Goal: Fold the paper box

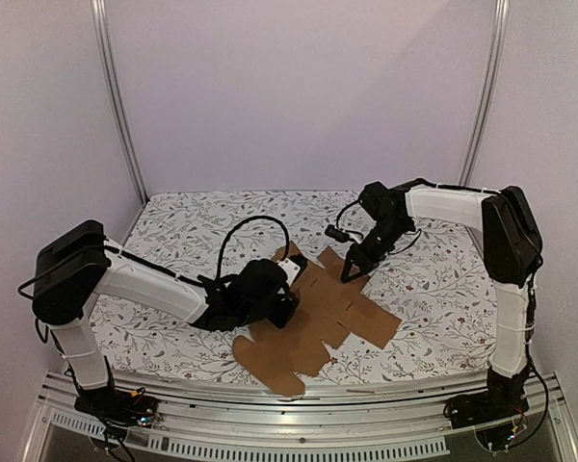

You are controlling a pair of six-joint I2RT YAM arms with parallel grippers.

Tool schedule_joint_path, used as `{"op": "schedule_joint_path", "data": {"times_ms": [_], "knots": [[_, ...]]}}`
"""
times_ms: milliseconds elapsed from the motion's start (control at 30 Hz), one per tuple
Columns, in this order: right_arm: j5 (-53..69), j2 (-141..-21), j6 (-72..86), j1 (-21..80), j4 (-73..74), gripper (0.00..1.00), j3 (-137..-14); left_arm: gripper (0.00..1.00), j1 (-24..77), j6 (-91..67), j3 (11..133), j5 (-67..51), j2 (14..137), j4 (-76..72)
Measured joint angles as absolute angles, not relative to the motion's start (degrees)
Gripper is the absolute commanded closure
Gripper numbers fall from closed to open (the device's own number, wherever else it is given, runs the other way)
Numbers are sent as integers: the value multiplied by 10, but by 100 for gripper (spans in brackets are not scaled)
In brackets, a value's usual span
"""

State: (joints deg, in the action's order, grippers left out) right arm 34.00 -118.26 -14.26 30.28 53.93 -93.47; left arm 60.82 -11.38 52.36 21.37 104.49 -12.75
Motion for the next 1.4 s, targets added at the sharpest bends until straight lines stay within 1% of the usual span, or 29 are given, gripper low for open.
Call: {"op": "schedule_joint_path", "data": {"times_ms": [100, 267, 300, 333, 367, 400, 633, 700, 867, 933, 1133, 1400], "knots": [[345, -1232, -133, 303, 540, 93, -949, 100, 599, -105, 524, 204, 1045, -127], [337, -1265, -121, 303, 539, 93, -981, 100, 598, -105, 528, 179, 1051, -128], [333, -1269, -119, 303, 538, 93, -985, 95, 597, -107, 530, 174, 1055, -128], [330, -1272, -117, 303, 538, 93, -987, 85, 597, -109, 532, 169, 1058, -128], [325, -1276, -115, 303, 538, 94, -987, 78, 597, -112, 533, 165, 1060, -126], [320, -1279, -114, 303, 539, 94, -987, 75, 597, -115, 533, 163, 1061, -124], [296, -1303, -103, 303, 541, 94, -983, 71, 597, -154, 539, 138, 1061, -113], [296, -1303, -103, 303, 541, 94, -983, 72, 596, -166, 537, 128, 1059, -113], [296, -1303, -102, 303, 540, 95, -982, 92, 586, -194, 525, 131, 1041, -91], [296, -1303, -102, 303, 539, 95, -981, 97, 581, -198, 518, 133, 1033, -82], [303, -1303, -102, 302, 534, 95, -975, 100, 578, -188, 507, 108, 1036, -71], [305, -1302, -100, 301, 529, 96, -972, 100, 578, -172, 540, 63, 1085, -58]]}}
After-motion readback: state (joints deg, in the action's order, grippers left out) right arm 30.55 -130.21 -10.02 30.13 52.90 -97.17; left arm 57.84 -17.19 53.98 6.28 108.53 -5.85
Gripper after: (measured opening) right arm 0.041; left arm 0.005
